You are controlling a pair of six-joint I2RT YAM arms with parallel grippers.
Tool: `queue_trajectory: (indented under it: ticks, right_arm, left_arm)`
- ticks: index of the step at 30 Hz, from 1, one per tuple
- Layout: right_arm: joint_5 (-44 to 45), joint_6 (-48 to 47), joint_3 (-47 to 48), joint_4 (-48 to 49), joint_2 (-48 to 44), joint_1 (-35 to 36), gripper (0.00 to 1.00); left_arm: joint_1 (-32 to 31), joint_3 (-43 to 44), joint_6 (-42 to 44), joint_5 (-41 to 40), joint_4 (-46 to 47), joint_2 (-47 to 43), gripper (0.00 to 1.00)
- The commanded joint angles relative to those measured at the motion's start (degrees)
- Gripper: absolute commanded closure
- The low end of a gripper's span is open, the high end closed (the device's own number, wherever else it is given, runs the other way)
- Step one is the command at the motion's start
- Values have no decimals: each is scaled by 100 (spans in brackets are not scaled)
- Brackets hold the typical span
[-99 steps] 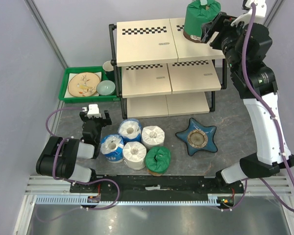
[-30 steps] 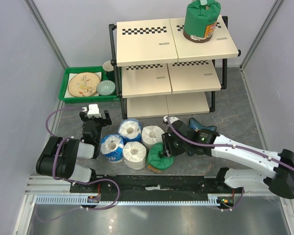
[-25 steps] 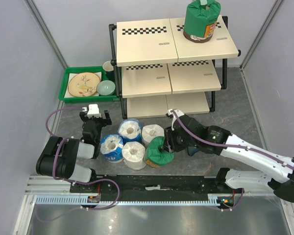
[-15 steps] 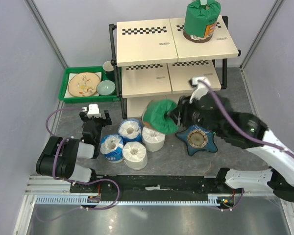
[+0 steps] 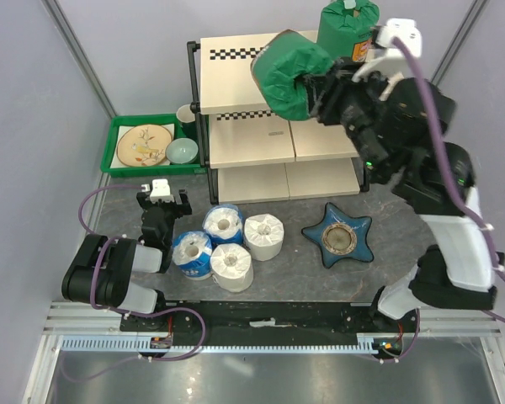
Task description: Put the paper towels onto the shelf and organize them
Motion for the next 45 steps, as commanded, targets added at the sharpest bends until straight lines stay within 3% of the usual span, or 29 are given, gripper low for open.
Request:
queue_trajectory:
  ticks: [1,9,22,27,45]
  right_arm:
    - [407,-947,426,801,670,-103,58]
    - [197,-1572,409,1550,1258,-675,59]
    - [-1104,-667,374,1620,1488,-1800,59]
    - [-1604,-535,321,1611,1532,-1914,57]
    - [-1535,-464,13,1550,1505,-1985,48]
  left_arm:
    - [12,92,70,-21,263,25,1]
    - [12,92,70,-21,263,25,0]
    - [21,92,70,-21,263,16,1]
    - [12,83,70,-21,263,16,1]
    - [12,84,70,-21,263,16,1]
